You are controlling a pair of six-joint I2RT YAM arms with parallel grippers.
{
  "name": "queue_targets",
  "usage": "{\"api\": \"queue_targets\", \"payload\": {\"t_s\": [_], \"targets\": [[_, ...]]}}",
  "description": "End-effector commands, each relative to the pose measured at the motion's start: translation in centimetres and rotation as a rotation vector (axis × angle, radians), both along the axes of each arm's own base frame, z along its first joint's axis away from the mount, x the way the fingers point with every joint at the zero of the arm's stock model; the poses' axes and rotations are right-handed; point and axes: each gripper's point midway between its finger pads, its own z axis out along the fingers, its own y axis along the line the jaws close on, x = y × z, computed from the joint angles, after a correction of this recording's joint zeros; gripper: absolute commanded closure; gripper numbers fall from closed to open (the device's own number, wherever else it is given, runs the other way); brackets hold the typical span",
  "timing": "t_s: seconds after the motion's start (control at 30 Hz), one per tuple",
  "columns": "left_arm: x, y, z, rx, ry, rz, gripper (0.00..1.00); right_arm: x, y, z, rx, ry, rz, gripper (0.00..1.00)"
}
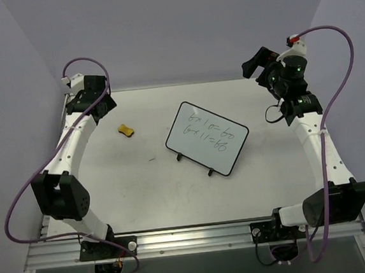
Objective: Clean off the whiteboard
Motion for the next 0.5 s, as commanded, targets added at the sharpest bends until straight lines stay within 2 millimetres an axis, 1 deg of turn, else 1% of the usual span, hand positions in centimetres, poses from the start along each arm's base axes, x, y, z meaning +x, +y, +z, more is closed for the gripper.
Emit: {"api": "queue_targets", "payload": {"t_s": [0.0, 0.03, 0.07, 0.1, 0.13, 0.2, 0.23, 0.3, 0.33, 0.47], "targets": [[2.6, 0.5, -0.8, -0.009, -0.007, 0.079, 0.01, -0.2, 0.1, -1.5, 0.015, 0.035, 0.007, 0.00], [3.4, 0.3, -2.7, -0.010, 0.031, 0.089, 0.01, -0.2, 0.1, -1.8, 0.015, 0.041, 0.006, 0.00], [3.7, 0.4, -3.2, -0.007, 0.045, 0.100, 0.00, -0.3, 0.2, -2.6, 0.014, 0.058, 0.007, 0.00], [4.4, 0.2, -3.1, -0.013, 0.032, 0.100, 0.02, -0.4, 0.2, -2.9, 0.013, 0.064, 0.009, 0.00], [4.9, 0.0, -4.5, -0.014, 0.059, 0.101, 0.06, -0.4, 0.2, -3.2, 0.013, 0.070, 0.009, 0.00], [5.6, -0.8, -5.4, -0.044, 0.065, 0.090, 0.09, -0.5, 0.3, -4.3, 0.013, 0.093, 0.009, 0.00], [5.9, -1.1, -6.4, -0.043, 0.085, 0.091, 0.13, -0.4, 0.3, -4.8, 0.012, 0.104, 0.008, 0.00], [6.2, -1.7, -7.3, -0.050, 0.096, 0.097, 0.17, -0.3, 0.4, -5.6, 0.020, 0.120, 0.009, 0.00], [6.4, -2.0, -8.2, -0.052, 0.114, 0.098, 0.23, -0.2, 0.6, -6.0, 0.022, 0.129, 0.014, 0.00], [6.7, -3.0, -10.2, -0.065, 0.141, 0.110, 0.25, -0.2, 0.7, -6.9, 0.023, 0.142, 0.022, 0.00]]}}
